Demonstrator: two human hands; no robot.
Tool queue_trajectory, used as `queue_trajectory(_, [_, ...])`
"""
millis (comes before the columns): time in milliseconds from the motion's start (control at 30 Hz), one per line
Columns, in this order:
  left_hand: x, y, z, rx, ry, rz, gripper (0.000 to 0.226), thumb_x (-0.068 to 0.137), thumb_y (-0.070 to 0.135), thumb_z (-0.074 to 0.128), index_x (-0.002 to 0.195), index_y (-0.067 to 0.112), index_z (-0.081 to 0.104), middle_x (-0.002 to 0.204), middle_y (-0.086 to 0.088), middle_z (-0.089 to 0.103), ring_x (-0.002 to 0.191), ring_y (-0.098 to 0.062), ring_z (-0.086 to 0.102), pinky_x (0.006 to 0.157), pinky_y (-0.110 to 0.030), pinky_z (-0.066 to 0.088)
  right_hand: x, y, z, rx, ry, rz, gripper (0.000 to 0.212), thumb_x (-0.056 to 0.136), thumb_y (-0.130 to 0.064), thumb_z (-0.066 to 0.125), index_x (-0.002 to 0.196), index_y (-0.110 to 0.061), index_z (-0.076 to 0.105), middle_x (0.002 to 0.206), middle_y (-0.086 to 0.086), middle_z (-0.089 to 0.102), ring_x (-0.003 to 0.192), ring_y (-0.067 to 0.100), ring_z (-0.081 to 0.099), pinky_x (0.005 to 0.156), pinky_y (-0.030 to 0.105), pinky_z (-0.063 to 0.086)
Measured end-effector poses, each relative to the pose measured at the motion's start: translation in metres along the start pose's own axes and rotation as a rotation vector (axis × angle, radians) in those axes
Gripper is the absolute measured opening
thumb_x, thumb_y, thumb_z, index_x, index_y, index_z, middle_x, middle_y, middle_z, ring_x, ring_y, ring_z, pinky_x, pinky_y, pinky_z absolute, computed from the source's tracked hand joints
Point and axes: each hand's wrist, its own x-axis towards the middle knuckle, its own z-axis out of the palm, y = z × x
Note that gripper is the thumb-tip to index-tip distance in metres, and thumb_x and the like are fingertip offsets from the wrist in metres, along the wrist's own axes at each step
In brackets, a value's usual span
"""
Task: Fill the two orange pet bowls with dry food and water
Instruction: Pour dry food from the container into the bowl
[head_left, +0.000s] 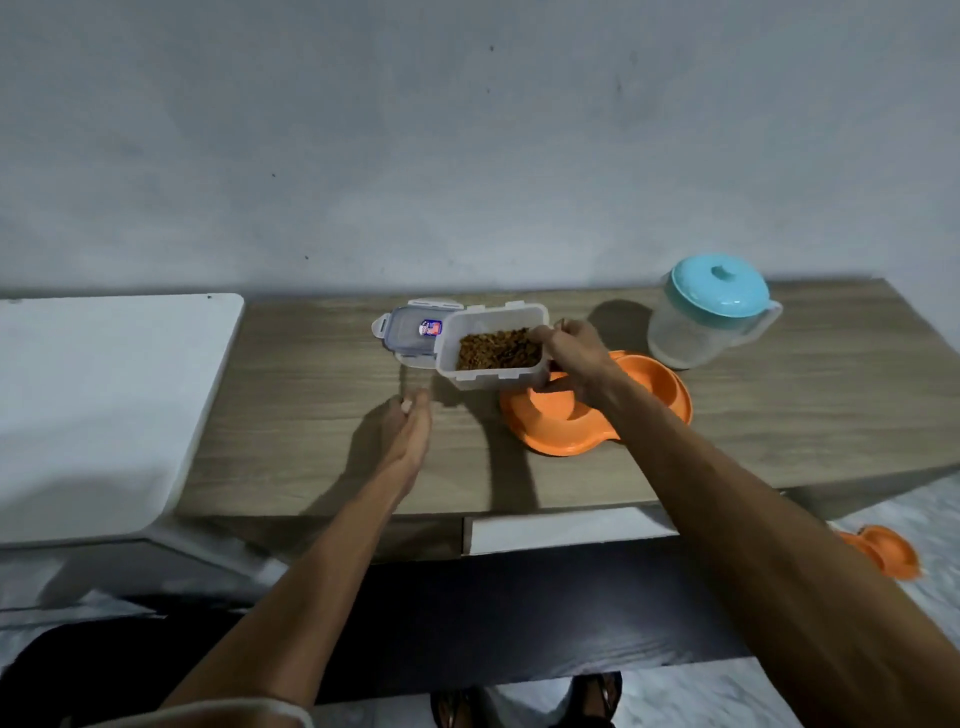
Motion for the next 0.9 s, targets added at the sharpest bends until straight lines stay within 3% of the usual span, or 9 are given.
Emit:
queue_trajectory(133, [-0.002,0.016,0.046,0.239,-0.121,0.183,0.059,0.086,0.033,0.068,0.138,0.010,0.049,0.139,-0.014,0.054,0.126,-0.030,0.052,0.105,-0.038,0.043,-0.007,-0.006,-0.049,-0.027,0.108,-0.099,0.023,0.087,-0.026,0.069,0.099,-0.009,0.058,0.082,0.014,0.058,0.073,0.028,0.063,0.072,0.062,0.058])
queue_trajectory(333, [-0.009,0.015,0.085,0.697,-0.211,0.510,0.070,0.082,0.043,0.071,0.142,0.020,0.043,0.144,-0.006,0.046,0.134,-0.029,0.042,0.106,-0.040,0.037,-0.020,0.004,-0.098,-0.228,0.253,-0.262,0.028,0.082,-0.030,0.075,0.072,-0.018,0.053,0.069,0.003,0.059,0.067,0.020,0.061,0.064,0.043,0.056])
queue_trajectory(467, [-0.008,0.006,0.093,0.856,-0.178,0.514,0.076,0.081,0.052,0.068,0.144,0.021,0.039,0.150,-0.002,0.040,0.138,-0.028,0.037,0.109,-0.050,0.036,-0.023,0.015,-0.110,-0.429,0.364,-0.341,0.033,0.078,-0.040,0.076,0.070,-0.019,0.051,0.069,0.000,0.057,0.073,0.025,0.061,0.068,0.049,0.053])
queue_trajectory(633, [-0.008,0.002,0.097,0.883,-0.137,0.509,0.074,0.081,0.051,0.069,0.142,0.020,0.041,0.149,0.000,0.039,0.139,-0.027,0.037,0.108,-0.051,0.038,-0.028,0.016,-0.112,-0.608,0.433,-0.396,0.034,0.076,-0.041,0.074,0.074,-0.015,0.052,0.084,0.004,0.058,0.079,0.026,0.057,0.064,0.039,0.045])
queue_trajectory(900, [-0.001,-0.004,0.102,0.866,-0.130,0.488,0.079,0.078,0.049,0.073,0.144,0.022,0.039,0.153,0.002,0.034,0.143,-0.026,0.032,0.113,-0.052,0.031,-0.031,0.018,-0.105,-0.715,0.442,-0.461,0.037,0.074,-0.043,0.074,0.078,-0.014,0.051,0.100,0.000,0.053,0.082,0.022,0.052,0.065,0.037,0.044])
